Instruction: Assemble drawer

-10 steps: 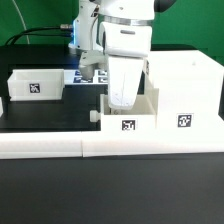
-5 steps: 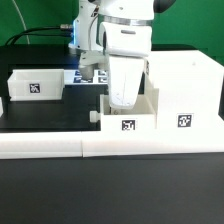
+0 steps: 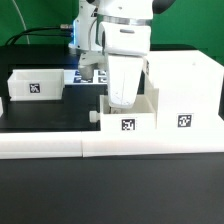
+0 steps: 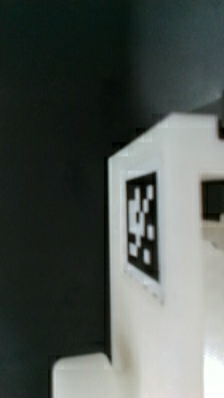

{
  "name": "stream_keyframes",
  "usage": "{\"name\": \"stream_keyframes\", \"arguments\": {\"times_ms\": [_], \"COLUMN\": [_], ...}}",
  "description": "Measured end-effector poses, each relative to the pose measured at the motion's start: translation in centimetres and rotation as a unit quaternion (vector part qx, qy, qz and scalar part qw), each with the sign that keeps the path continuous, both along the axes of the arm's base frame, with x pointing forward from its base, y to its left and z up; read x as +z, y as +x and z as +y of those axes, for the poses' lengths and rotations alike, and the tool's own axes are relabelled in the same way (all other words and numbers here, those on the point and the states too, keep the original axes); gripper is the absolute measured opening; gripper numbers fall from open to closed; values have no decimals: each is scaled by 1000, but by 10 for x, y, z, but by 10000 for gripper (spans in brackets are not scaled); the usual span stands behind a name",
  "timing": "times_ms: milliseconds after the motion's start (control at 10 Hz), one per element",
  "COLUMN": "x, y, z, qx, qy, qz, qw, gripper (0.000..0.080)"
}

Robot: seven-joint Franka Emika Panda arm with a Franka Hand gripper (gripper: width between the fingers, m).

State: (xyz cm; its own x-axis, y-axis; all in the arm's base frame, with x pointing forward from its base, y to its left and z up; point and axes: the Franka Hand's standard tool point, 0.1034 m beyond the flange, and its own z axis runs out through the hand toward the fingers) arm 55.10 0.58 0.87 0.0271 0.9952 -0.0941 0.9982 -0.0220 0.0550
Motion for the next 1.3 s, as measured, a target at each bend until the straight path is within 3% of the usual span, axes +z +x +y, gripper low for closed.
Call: {"name": "stream_keyframes", "arguments": {"times_ms": [1300], "x": [0], "y": [-1], "z": [2], "qx": [0], "qy": [-11], "qz": [-3], "qw": [1000], "gripper": [42]}}
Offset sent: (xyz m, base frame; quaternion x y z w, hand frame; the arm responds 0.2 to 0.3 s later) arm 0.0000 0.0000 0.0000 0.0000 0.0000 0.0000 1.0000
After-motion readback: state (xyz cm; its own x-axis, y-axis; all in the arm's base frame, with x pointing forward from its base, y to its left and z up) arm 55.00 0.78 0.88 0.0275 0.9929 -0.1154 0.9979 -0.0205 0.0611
